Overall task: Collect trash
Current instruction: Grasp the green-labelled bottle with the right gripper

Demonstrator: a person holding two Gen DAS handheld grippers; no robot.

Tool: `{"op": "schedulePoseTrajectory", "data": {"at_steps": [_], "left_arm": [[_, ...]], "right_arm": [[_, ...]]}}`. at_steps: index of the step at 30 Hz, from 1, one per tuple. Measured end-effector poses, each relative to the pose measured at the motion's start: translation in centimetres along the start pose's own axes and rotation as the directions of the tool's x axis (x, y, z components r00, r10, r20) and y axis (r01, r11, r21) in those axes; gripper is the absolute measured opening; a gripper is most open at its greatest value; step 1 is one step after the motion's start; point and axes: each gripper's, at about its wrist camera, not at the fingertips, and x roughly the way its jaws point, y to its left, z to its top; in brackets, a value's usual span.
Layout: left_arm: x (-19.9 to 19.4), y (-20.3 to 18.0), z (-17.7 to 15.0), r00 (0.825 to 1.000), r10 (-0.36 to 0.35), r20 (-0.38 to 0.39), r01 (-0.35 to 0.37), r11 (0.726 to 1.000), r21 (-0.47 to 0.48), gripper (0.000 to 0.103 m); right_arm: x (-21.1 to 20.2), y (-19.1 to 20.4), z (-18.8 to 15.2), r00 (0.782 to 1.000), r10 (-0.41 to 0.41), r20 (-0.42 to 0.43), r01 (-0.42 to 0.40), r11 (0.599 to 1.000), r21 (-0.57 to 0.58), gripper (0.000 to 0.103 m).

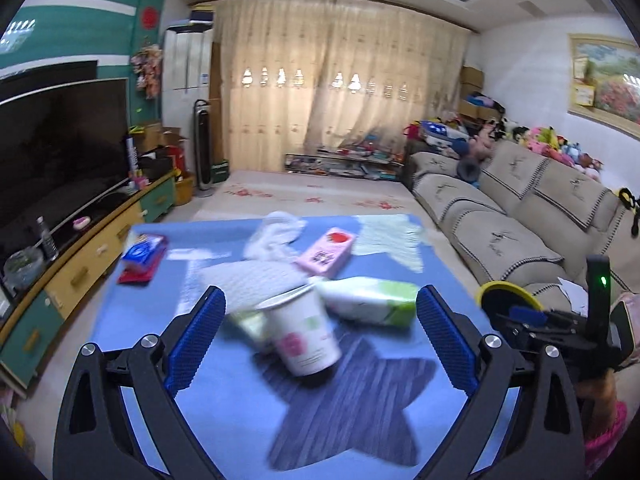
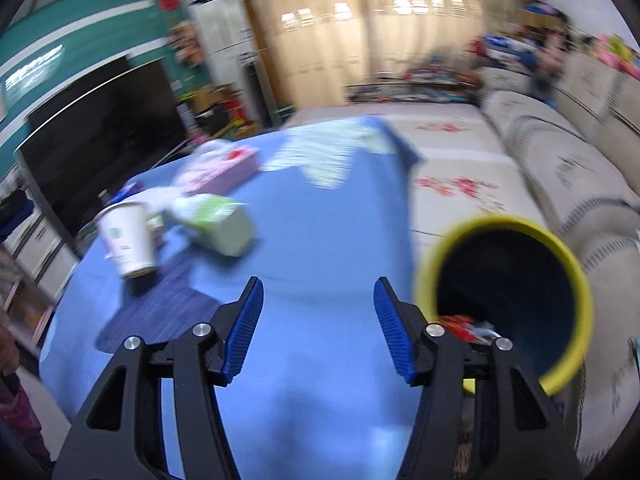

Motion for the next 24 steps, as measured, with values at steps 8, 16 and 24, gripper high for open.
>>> {"op": "schedulePoseTrajectory", "data": {"at_steps": [8, 16, 24], "left_arm": [[-0.2, 5.5, -1.6, 1.0, -0.005, -0.011, 0.004, 0.997, -0.081, 0.095], [0.3, 6.4, -2.5, 1.0, -0.004, -0.017, 0.002, 0.993, -0.114, 0.095], [1.0, 6.0, -2.8, 0.999, -0.017, -0.03, 0.013, 0.992, -0.126, 0.095]], "right_arm": [[6.4, 5.8, 3.8, 0.998, 0.039, -0.04, -0.046, 0.979, -0.2, 0.072], [12.2, 6.9, 4.7, 0.987, 0.079, -0.137, -0.118, 0.943, -0.312, 0.073], [10.9, 8.8, 3.5, 0.976, 0.149, -0.157, -0.194, 0.924, -0.331, 0.072]]}}
